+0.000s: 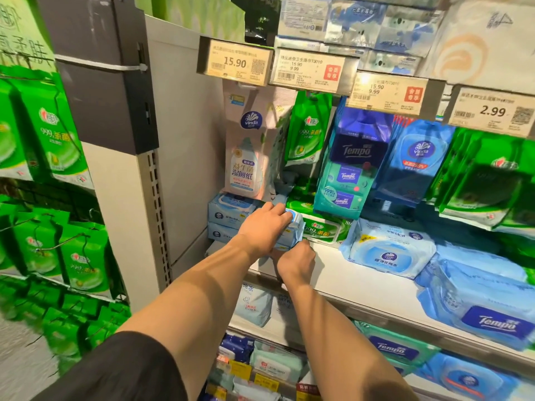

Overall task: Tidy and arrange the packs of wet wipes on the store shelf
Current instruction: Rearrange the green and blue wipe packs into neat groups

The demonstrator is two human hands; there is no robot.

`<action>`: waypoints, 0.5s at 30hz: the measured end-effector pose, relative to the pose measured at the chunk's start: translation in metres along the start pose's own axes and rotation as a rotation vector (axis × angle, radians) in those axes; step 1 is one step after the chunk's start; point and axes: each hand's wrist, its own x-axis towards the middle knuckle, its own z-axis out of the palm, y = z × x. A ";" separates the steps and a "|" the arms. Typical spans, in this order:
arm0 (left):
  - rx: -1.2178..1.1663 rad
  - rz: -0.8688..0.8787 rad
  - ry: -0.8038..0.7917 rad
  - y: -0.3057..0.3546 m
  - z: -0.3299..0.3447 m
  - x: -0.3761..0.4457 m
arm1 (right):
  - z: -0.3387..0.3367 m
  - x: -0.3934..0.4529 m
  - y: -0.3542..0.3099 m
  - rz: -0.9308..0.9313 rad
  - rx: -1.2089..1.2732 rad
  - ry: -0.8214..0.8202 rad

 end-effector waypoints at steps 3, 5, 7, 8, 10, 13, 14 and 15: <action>0.034 -0.005 -0.014 0.002 -0.001 0.002 | -0.001 0.001 0.000 0.006 0.003 -0.013; 0.055 -0.011 -0.030 0.004 -0.003 0.003 | -0.003 0.002 0.000 0.014 0.009 -0.037; 0.061 -0.020 -0.053 0.007 -0.005 0.004 | -0.006 0.002 -0.001 0.019 0.034 -0.067; 0.059 -0.028 -0.065 0.008 -0.006 0.004 | -0.007 0.003 -0.002 0.025 0.051 -0.085; 0.047 -0.045 -0.077 0.010 -0.008 0.004 | -0.011 0.005 -0.004 0.037 0.082 -0.118; 0.023 -0.063 -0.073 0.010 -0.009 0.003 | -0.015 0.008 -0.003 0.043 0.133 -0.164; 0.018 -0.070 -0.064 0.010 -0.009 0.002 | -0.015 0.009 -0.001 0.045 0.146 -0.176; 0.017 -0.077 -0.053 0.010 -0.008 0.001 | -0.016 0.010 0.000 0.049 0.146 -0.186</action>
